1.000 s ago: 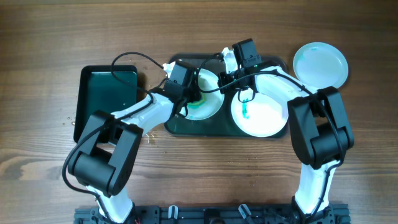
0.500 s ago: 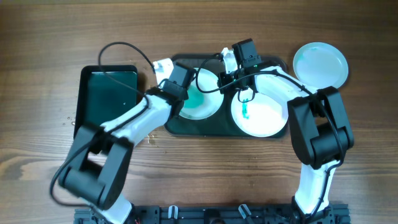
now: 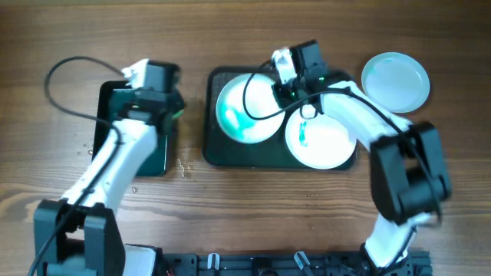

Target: Clean dirty plates on tray and stack at the side

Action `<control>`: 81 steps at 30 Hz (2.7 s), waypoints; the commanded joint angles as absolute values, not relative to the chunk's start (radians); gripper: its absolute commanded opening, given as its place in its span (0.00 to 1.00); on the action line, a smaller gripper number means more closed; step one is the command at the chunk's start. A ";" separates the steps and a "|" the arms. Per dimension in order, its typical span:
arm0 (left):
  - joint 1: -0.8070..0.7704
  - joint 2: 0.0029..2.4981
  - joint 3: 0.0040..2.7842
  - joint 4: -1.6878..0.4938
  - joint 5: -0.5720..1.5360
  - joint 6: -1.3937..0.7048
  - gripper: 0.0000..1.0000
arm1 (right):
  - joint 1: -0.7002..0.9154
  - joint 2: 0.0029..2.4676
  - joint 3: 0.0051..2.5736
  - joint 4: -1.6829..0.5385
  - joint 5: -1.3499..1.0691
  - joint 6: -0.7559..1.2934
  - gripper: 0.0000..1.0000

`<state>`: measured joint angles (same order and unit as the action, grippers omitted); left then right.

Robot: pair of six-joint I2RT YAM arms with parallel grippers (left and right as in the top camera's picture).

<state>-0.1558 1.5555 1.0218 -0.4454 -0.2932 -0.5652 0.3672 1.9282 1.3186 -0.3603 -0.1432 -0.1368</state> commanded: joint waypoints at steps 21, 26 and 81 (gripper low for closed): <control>0.043 1.541 1.015 -0.555 -0.153 -0.557 0.04 | 0.902 1.704 1.339 0.059 1.072 -1.613 0.04; 0.043 1.541 1.015 -0.555 -0.152 -0.557 0.04 | 0.923 1.704 1.339 0.156 1.137 -1.723 0.04; 0.043 1.541 1.015 -0.553 -0.146 -0.557 0.04 | -0.544 1.998 1.328 -0.353 -0.514 0.222 0.67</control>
